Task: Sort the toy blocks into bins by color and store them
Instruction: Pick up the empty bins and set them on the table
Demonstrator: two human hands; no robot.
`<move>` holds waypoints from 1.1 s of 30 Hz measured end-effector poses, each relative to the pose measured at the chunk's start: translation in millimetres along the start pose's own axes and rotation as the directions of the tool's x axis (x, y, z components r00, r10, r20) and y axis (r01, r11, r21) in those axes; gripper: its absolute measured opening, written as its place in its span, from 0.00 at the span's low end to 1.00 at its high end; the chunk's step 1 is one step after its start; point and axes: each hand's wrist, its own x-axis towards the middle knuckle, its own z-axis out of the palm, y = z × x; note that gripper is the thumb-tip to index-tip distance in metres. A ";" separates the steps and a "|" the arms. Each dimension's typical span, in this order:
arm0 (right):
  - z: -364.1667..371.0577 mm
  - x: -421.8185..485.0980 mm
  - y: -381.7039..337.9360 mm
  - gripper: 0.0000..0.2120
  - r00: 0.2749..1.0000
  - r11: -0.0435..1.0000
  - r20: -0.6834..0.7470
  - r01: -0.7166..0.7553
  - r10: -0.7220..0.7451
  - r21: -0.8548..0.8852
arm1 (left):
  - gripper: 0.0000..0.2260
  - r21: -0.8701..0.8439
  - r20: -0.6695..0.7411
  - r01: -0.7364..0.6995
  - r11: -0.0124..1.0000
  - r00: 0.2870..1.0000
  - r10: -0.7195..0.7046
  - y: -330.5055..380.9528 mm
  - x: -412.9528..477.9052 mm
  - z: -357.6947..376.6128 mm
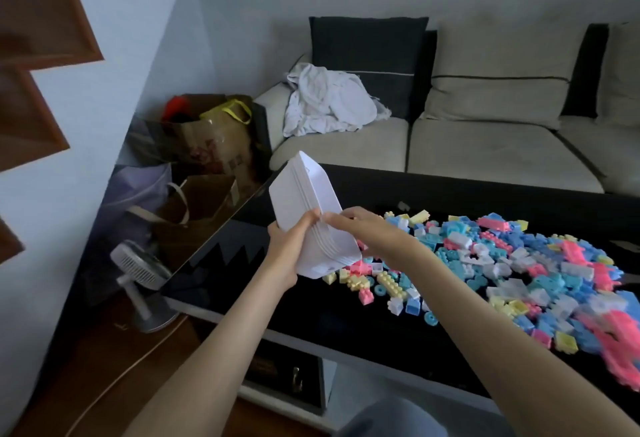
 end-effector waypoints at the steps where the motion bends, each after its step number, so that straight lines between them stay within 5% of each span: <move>1: 8.6 2.7 -3.0 0.39 1.000 0.999 0.029 0.012 -0.011 -0.036 | 0.34 -0.002 -0.028 0.010 1.000 1.000 -0.010 0.1 2.1 -7.6; 15: 117.0 48.5 -22.2 0.20 0.996 0.992 -0.007 0.092 -0.092 -0.083 | 0.39 -0.095 -0.237 0.115 0.989 0.962 -0.134 -25.8 19.4 -94.9; 22: 124.4 48.2 -31.3 0.12 0.977 0.958 -0.012 0.206 -0.213 -0.198 | 0.38 0.134 -0.271 0.035 0.990 0.963 0.002 -15.7 29.1 -110.2; 29: 101.6 42.7 -31.2 0.17 0.888 0.970 -0.395 0.239 -0.234 -0.037 | 0.40 0.273 -0.302 0.144 0.951 0.952 -0.058 -1.2 29.3 -129.2; 33: 100.0 35.5 -25.5 0.13 0.848 0.960 -0.452 0.263 -0.276 -0.092 | 0.39 0.213 -0.335 0.146 0.966 0.940 -0.068 -5.5 28.4 -135.1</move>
